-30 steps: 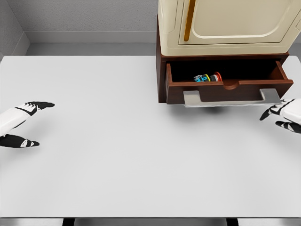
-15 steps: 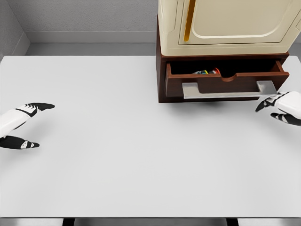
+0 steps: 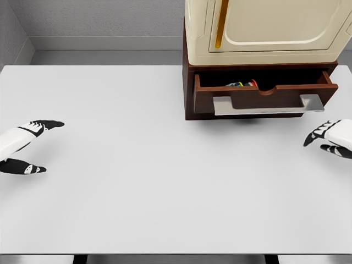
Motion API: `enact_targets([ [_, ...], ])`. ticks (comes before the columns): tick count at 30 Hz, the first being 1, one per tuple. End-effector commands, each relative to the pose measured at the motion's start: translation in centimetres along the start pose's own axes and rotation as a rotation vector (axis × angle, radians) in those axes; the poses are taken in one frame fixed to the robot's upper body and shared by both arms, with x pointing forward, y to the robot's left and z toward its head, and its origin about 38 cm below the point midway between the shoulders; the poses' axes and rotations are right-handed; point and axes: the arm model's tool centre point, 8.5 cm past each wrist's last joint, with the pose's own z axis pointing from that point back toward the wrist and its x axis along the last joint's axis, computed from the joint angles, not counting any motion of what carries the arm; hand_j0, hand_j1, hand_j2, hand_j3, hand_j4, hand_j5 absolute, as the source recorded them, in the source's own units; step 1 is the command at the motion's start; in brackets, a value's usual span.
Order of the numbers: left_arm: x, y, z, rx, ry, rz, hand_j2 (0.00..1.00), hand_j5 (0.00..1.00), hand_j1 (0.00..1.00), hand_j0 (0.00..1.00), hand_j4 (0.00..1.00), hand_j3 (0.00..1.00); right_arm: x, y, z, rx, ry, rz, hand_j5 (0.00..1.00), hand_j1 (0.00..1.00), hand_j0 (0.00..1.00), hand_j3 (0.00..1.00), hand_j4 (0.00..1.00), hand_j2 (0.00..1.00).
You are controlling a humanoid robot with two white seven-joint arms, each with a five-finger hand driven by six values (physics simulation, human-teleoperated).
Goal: Put the switch into the drawer with left arm, and close the drawer with right arm
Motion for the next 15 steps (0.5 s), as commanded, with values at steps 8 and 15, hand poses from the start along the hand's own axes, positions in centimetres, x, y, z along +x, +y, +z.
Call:
enact_targets([
  [8, 0.0, 0.1, 0.0, 0.004, -0.001, 0.007, 1.0, 1.0, 1.0, 1.0, 1.0, 1.0, 2.9, -1.8, -0.3, -0.026, -0.099, 0.004, 0.47, 0.47, 0.47, 0.47, 0.47, 0.47],
  [15, 0.0, 0.0, 0.1, 0.003, 0.0, 0.007, 1.0, 1.0, 1.0, 1.0, 1.0, 1.0, 4.1, -3.4, -0.2, -0.044, -0.132, 0.038, 0.48, 0.48, 0.48, 0.48, 0.48, 0.48],
])
